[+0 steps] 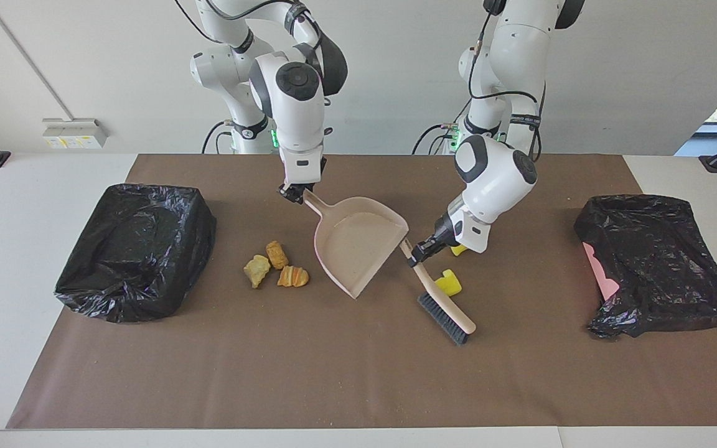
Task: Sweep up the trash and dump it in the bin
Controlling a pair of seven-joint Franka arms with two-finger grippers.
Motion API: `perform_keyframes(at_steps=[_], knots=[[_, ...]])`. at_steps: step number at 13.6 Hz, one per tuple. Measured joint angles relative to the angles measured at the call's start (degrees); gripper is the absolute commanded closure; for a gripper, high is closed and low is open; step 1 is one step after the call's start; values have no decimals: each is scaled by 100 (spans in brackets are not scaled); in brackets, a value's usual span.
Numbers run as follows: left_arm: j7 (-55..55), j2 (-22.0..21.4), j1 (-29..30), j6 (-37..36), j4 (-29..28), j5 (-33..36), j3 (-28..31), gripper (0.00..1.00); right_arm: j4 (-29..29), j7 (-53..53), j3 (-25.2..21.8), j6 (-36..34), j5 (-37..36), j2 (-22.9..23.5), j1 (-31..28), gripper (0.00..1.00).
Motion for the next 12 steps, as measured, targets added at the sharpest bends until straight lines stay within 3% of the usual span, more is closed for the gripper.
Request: perform_keyframes(at_steps=[4, 8, 12], knots=[[-579, -360, 22, -1133, -128, 48, 86, 100, -236, -689, 4, 5, 0, -115, -171, 100], [-1212, -997, -19, -1746, -806, 693, 35, 100, -844, -905, 14, 199, -6, -447, -136, 100], [-1259, -1323, -25, -2339, -863, 965, 24, 100, -1136, -1352, -3, 430, -9, -578, -285, 100]])
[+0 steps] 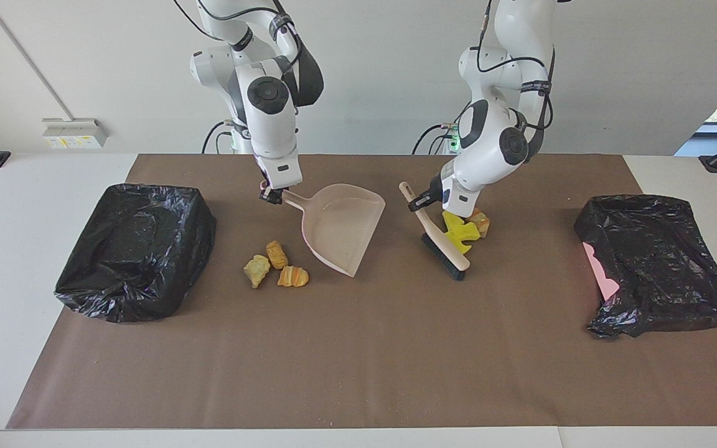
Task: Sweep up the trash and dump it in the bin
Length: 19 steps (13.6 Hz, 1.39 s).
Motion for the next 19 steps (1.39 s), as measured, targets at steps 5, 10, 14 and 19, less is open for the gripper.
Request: perform_keyframes(at_steps=[5, 10, 14, 19], knots=[[0, -681, -11, -1003, 0, 623, -17, 100, -193, -117, 28, 20, -9, -148, 359, 100], [0, -997, -146, -1489, -4, 1033, -23, 100, -561, -742, 34, 560, -194, -216, 547, 100], [20, -1308, -131, -1762, 0, 1062, 37, 100, -641, -735, 40, 787, -204, -161, 673, 100], [234, -1556, 45, -2304, -4, 1250, 70, 100, -660, -120, 48, 1183, -204, 118, 1081, 100]])
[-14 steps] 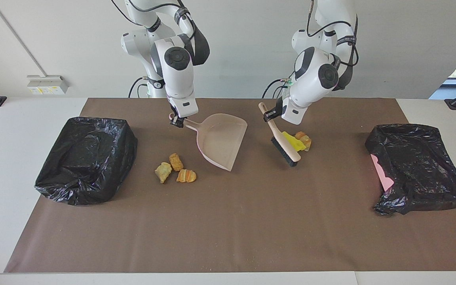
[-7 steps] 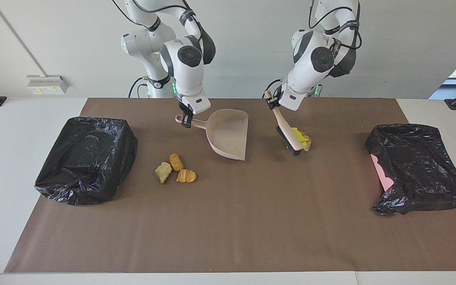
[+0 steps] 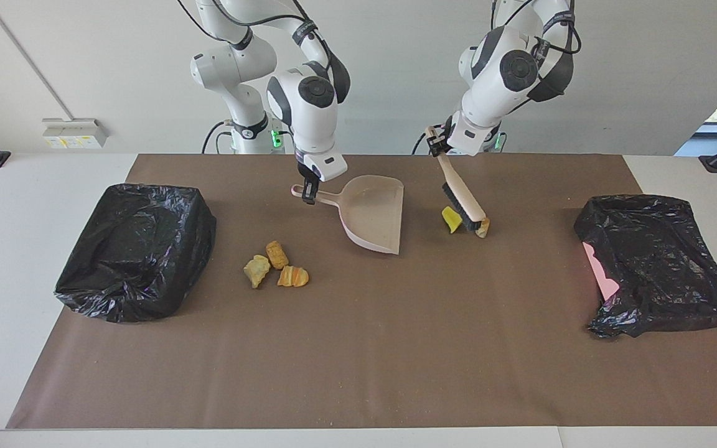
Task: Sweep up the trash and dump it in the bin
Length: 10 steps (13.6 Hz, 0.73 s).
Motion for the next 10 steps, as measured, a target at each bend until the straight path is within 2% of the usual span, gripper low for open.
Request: perform_keyframes(at_steps=[5, 10], knots=[[556, -208, 410, -343, 35, 43, 69, 100, 2, 255, -6, 171, 0, 101, 73, 100], [609, -321, 465, -516, 246, 43, 91, 100, 12, 880, 7, 490, 0, 432, 423, 100]])
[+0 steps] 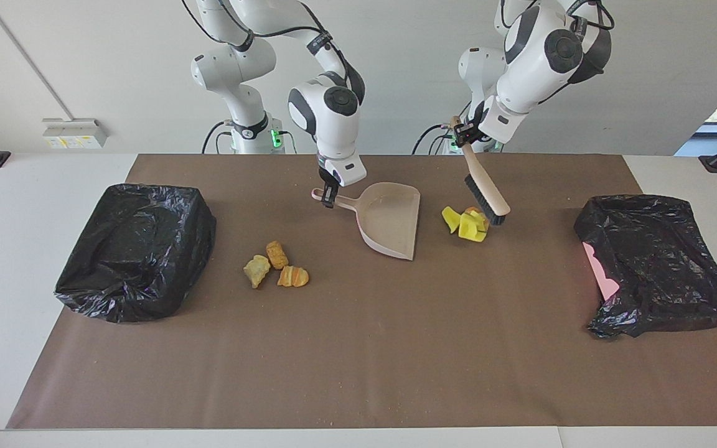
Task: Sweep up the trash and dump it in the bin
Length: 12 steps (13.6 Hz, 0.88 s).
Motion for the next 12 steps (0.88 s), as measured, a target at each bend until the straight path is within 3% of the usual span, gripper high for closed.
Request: perform_keyframes(at_steps=[3, 9, 12], knots=[[289, -168, 69, 102, -284, 93, 4, 100, 9, 242, -1, 219, -68, 144, 161, 100], [1606, -408, 797, 1575, -1835, 563, 32, 100, 28, 274, 0, 166, -210, 149, 189, 100], [1739, -356, 805, 2298, -2510, 778, -15, 100, 382, 274, -4, -928, -557, 147, 187, 100]])
